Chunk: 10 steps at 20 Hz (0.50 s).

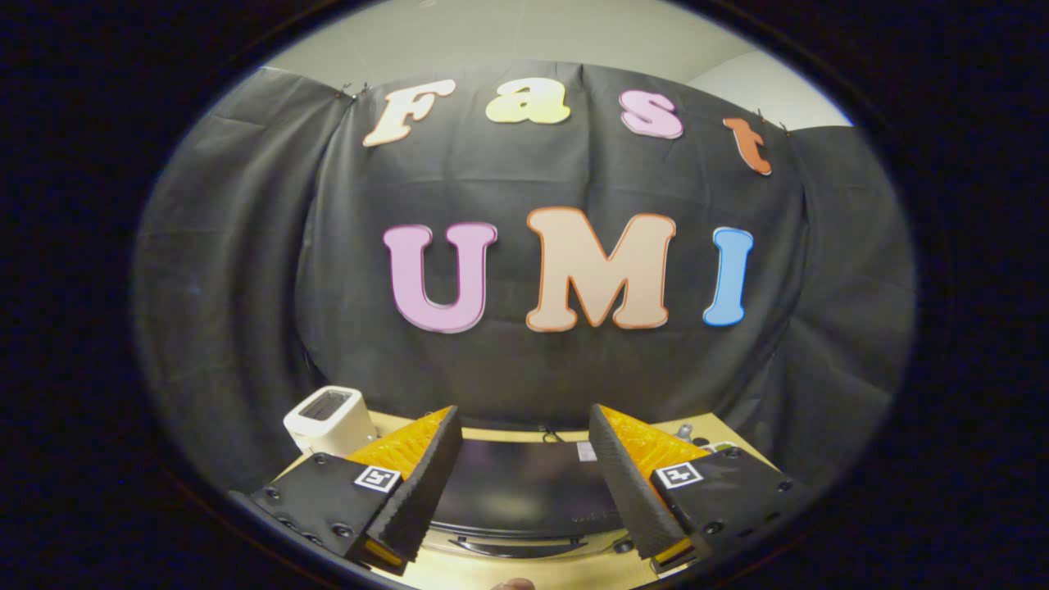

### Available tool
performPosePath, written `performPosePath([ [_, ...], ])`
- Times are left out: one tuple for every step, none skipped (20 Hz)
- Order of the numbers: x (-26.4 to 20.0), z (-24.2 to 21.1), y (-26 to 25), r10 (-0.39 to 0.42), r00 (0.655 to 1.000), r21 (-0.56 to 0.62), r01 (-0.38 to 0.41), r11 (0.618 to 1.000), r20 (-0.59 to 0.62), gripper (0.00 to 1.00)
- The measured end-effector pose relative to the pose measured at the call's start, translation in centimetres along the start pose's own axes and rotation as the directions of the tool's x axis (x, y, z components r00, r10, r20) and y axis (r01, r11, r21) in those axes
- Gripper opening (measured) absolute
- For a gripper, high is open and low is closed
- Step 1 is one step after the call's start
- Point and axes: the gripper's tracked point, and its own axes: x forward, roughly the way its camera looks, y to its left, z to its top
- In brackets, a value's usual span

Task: Open the toaster oven, put the food inside, and close the toaster oven door.

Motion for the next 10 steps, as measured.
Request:
performPosePath([
  [0.7,-1.6,0.2,-0.003,1.000,-0.001,0.003,1.000,-0.024,0.97],
  [1.4,-3.2,0.3,-0.006,0.999,0.002,0.006,1.000,-0.046,0.97],
  [2.0,-4.6,0.4,-0.009,0.998,0.008,0.010,1.000,-0.068,0.97],
  [2.3,-6.1,0.5,-0.014,0.996,0.015,0.016,1.000,-0.093,0.97],
  [2.6,-7.5,0.5,-0.018,0.993,0.020,0.021,1.000,-0.115,0.97],
  [2.9,-8.6,0.5,-0.023,0.990,0.026,0.027,0.999,-0.137,0.97],
  [3.0,-9.8,0.5,-0.026,0.987,0.031,0.031,0.999,-0.159,0.97],
  [3.0,-10.8,0.6,-0.026,0.984,0.036,0.033,0.999,-0.178,0.97],
  [3.1,-11.5,0.5,-0.029,0.982,0.037,0.036,0.999,-0.189,0.97],
  [3.1,-12.3,0.5,-0.031,0.979,0.038,0.039,0.999,-0.202,0.97],
])
